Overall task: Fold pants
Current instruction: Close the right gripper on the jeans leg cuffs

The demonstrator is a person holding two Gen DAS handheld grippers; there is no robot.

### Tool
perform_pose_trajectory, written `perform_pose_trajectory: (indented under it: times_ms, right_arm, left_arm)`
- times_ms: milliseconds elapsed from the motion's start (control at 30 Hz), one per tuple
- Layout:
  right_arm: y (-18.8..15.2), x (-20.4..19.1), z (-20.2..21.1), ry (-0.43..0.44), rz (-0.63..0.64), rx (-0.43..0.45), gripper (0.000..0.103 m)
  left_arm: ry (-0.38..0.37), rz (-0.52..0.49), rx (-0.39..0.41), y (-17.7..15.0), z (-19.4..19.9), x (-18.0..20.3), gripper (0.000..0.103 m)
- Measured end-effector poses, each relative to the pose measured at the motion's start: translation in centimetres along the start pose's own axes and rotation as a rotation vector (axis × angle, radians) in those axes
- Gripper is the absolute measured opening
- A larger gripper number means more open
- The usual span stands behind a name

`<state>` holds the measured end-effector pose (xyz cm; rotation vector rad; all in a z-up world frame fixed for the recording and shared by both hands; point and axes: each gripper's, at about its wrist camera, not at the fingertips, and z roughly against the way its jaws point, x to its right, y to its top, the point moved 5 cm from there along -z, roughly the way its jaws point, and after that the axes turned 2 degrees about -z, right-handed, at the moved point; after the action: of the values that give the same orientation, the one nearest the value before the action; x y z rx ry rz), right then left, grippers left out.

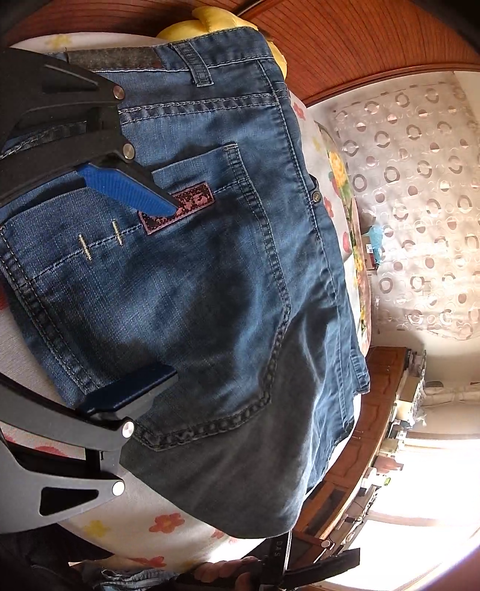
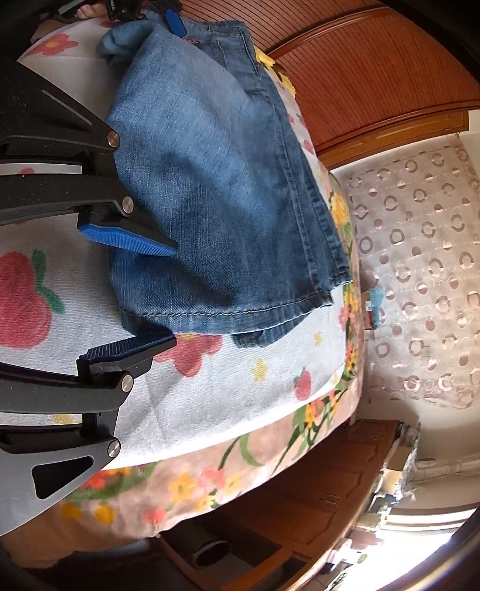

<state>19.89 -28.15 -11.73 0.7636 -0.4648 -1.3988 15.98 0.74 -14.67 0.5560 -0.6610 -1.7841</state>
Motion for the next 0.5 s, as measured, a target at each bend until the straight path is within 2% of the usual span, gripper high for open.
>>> perform_pose_trajectory:
  times_ms: [267,333,400,500]
  right_arm:
    - [0.2,-0.5,-0.1,-0.023,0.022,-0.008,0.044]
    - [0.2,-0.6,-0.2,-0.017,0.031,-0.009,0.034]
    - [0.2,-0.8,-0.3,-0.010,0.055,-0.016,0.012]
    - [0.6,-1.4,0.5,-0.041,0.107,0.009,0.011]
  left_arm:
    - [-0.001,0.001,0.004,-0.1,0.0,-0.1,0.083]
    - [-0.001,0.001,0.005,-0.1,0.0,-0.1,0.083]
    - [-0.003,0.002,0.004,-0.1,0.1,-0.1,0.083]
    - [-0.007,0.006,-0.004,-0.1,0.3,-0.3,0.083]
